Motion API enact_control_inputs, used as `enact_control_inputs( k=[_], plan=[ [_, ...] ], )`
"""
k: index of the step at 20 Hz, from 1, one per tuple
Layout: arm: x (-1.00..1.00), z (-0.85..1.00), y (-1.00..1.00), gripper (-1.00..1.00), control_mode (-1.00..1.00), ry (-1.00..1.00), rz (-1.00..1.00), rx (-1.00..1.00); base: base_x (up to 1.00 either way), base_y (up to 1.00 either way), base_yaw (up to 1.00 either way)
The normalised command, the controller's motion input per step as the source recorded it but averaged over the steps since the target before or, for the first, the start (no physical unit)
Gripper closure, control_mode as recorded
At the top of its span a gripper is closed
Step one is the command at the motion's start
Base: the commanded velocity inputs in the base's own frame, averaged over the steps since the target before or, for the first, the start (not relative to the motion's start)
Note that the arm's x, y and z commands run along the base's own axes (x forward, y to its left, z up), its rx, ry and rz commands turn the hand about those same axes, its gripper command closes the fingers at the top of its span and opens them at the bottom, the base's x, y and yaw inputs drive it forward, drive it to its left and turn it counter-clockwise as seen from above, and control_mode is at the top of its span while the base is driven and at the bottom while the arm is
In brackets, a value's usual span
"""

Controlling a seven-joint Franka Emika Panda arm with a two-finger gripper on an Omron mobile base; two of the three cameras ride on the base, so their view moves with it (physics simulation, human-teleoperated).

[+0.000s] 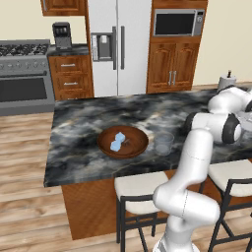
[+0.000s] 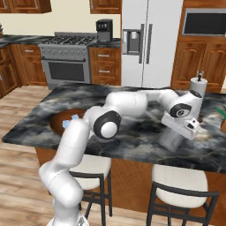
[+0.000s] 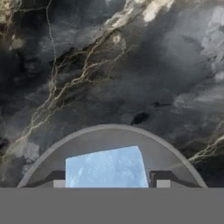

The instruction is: There are four ice cubes in the ice bowl. Place two ice cubes in each glass of water.

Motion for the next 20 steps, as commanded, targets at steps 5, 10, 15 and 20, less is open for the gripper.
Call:
enact_control_inputs(
  k=[5, 10, 15, 20],
  plan=[
    [0.09, -0.28, 1.00, -1.00, -1.00, -0.66, 0.00, 0.26, 0.00, 0.00, 0.00],
    [0.64, -0.27, 0.84, -1.00, -1.00, -0.61, 0.00, 0.02, 0.00, 0.00, 0.00],
    [0.81, 0.00, 0.21, -1.00, -1.00, -0.36, 0.06, -0.19, 0.00, 0.00, 0.00],
    [0.37, 0.00, 0.00, -1.00, -1.00, -0.22, 0.05, -0.38, 0.00, 0.00, 0.00]
  ],
)
